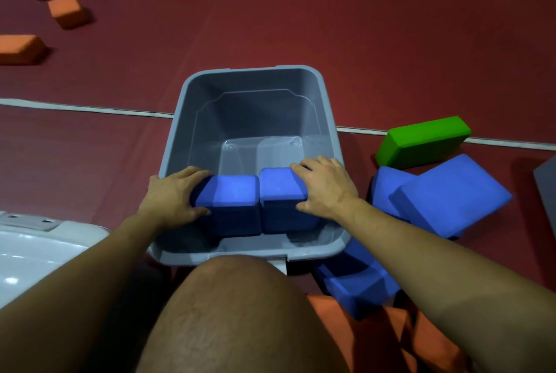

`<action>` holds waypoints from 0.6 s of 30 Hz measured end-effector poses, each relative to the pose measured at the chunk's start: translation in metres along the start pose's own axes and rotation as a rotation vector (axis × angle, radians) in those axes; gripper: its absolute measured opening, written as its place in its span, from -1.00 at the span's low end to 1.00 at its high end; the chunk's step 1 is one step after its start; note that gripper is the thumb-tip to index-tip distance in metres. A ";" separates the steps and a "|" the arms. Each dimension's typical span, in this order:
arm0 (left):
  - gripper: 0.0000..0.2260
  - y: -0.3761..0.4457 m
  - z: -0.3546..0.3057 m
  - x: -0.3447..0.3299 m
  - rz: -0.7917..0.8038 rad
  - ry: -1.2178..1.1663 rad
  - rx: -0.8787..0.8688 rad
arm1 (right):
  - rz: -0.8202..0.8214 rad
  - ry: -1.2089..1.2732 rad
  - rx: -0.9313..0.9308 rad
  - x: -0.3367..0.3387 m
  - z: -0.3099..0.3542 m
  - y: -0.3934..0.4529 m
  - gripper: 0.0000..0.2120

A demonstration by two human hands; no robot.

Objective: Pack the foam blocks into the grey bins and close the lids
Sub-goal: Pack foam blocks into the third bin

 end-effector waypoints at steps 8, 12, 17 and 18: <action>-0.26 0.000 -0.005 0.000 0.080 0.082 0.036 | 0.034 -0.048 0.026 -0.001 0.002 0.000 -0.19; -0.26 -0.001 -0.006 0.002 0.072 0.094 0.041 | 0.074 -0.098 0.040 -0.003 0.004 0.002 -0.23; -0.30 -0.001 -0.008 0.003 0.086 0.103 0.044 | 0.118 -0.142 0.057 -0.006 0.006 0.004 -0.27; -0.29 -0.001 -0.008 0.003 0.096 0.103 0.047 | 0.120 -0.140 0.060 -0.006 0.006 0.005 -0.28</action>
Point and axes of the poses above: each hand's wrist, its own y-axis towards the middle knuckle, its own x-axis out of the back of the hand, z = x × y, the point moved 4 cm from there along y, towards the middle knuckle, and after that the axes turned 5 degrees about -y, right-handed, at the moved point
